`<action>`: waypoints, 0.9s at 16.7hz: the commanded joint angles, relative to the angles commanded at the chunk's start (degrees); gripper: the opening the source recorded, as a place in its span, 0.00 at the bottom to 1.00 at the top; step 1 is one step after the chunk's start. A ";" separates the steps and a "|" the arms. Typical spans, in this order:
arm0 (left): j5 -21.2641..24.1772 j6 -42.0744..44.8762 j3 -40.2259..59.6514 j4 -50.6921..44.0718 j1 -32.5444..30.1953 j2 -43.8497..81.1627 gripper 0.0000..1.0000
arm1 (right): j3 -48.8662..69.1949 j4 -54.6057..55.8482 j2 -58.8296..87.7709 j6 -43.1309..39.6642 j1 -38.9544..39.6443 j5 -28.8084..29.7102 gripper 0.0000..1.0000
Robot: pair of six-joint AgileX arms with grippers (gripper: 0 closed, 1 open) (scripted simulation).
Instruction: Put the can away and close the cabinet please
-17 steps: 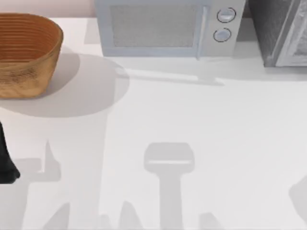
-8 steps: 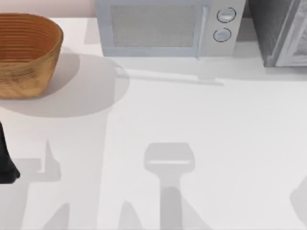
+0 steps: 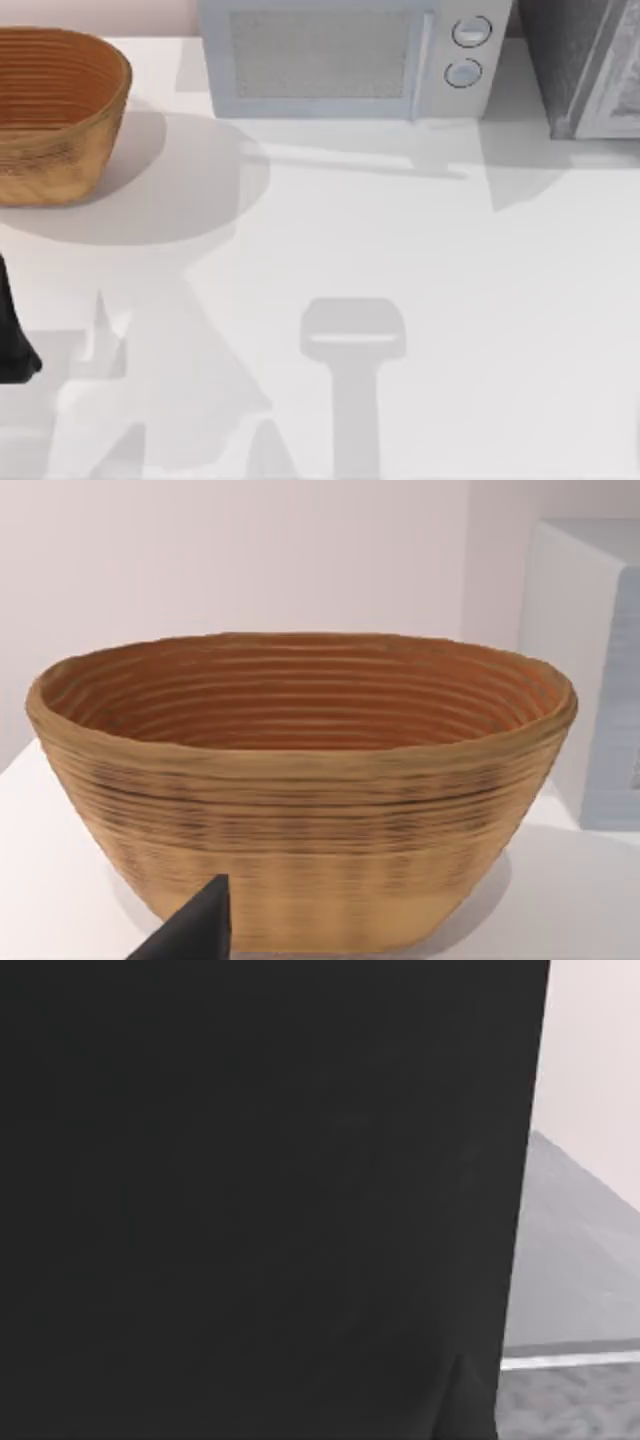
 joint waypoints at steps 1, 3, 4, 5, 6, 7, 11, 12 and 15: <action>0.00 0.00 0.00 0.00 0.00 0.00 1.00 | -0.23 -0.19 -0.21 0.01 5.63 5.60 1.00; 0.00 0.00 0.00 0.00 0.00 0.00 1.00 | -0.84 -0.47 -0.80 0.03 16.24 16.17 1.00; 0.00 0.00 0.00 0.00 0.00 0.00 1.00 | -1.18 -0.56 -1.17 0.03 20.95 20.88 1.00; 0.00 0.00 0.00 0.00 0.00 0.00 1.00 | -1.54 -0.61 -1.57 0.03 25.04 24.96 1.00; 0.00 0.00 0.00 0.00 0.00 0.00 1.00 | -1.89 -0.64 -1.96 0.03 28.53 28.44 1.00; 0.00 0.00 0.00 0.00 0.00 0.00 1.00 | -2.22 -0.66 -2.31 0.04 31.42 31.33 1.00; 0.00 0.00 0.00 0.00 0.00 0.00 1.00 | -3.00 -0.62 -3.21 0.03 36.98 36.87 1.00; 0.00 0.00 0.00 0.00 0.00 0.00 1.00 | -3.00 -0.62 -3.21 0.03 36.98 36.87 1.00; 0.00 0.00 0.00 0.00 0.00 0.00 1.00 | -2.56 -1.06 -4.55 -0.73 35.58 38.04 1.00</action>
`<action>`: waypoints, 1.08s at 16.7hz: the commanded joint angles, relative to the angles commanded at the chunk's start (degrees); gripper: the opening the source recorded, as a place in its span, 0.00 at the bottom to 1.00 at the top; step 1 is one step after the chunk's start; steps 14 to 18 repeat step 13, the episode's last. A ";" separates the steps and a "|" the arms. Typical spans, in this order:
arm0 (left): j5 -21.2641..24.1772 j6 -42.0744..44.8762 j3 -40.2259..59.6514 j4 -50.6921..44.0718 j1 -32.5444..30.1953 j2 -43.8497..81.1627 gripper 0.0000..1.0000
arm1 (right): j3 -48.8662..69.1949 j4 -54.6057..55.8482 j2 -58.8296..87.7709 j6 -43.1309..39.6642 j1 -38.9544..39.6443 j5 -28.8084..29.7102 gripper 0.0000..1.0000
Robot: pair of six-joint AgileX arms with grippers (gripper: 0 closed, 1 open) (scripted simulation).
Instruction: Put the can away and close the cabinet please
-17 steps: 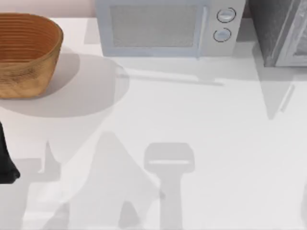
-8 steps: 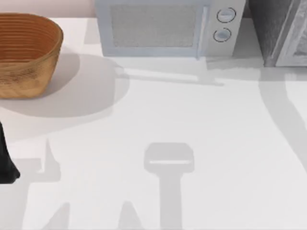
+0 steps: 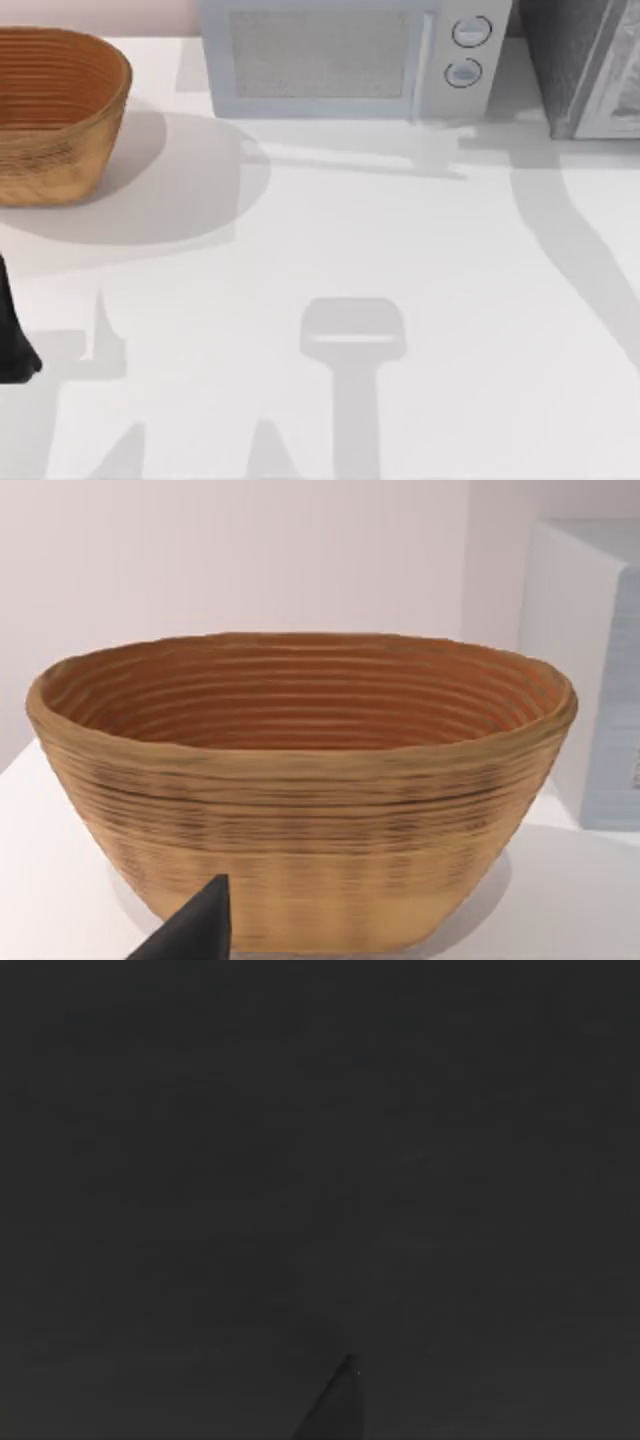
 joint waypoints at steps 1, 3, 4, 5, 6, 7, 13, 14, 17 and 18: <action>0.00 0.00 0.00 0.00 0.00 0.00 1.00 | 0.15 0.12 -0.01 0.00 -0.04 -0.04 1.00; 0.00 0.00 0.00 0.00 0.00 0.00 1.00 | 1.04 0.57 0.73 0.01 -0.53 -0.51 1.00; 0.00 0.00 0.00 0.00 0.00 0.00 1.00 | 1.53 0.71 1.59 0.02 -0.93 -0.90 1.00; 0.00 0.00 0.00 0.00 0.00 0.00 1.00 | 2.08 0.87 2.61 0.03 -1.42 -1.37 1.00; 0.00 0.00 0.00 0.00 0.00 0.00 1.00 | 2.71 1.07 3.70 0.04 -1.96 -1.90 1.00; 0.00 0.00 0.00 0.00 0.00 0.00 1.00 | 3.39 1.33 4.80 0.04 -2.53 -2.45 1.00; 0.00 0.00 0.00 0.00 0.00 0.00 1.00 | 6.13 2.59 8.67 0.08 -4.74 -4.61 1.00; 0.00 0.00 0.00 0.00 0.00 0.00 1.00 | 6.13 2.59 8.67 0.08 -4.74 -4.61 1.00; 0.00 0.00 0.00 0.00 0.00 0.00 1.00 | 6.13 2.59 8.67 0.08 -4.74 -4.61 1.00; 0.00 0.00 0.00 0.00 0.00 0.00 1.00 | 6.13 2.59 8.67 0.08 -4.74 -4.61 1.00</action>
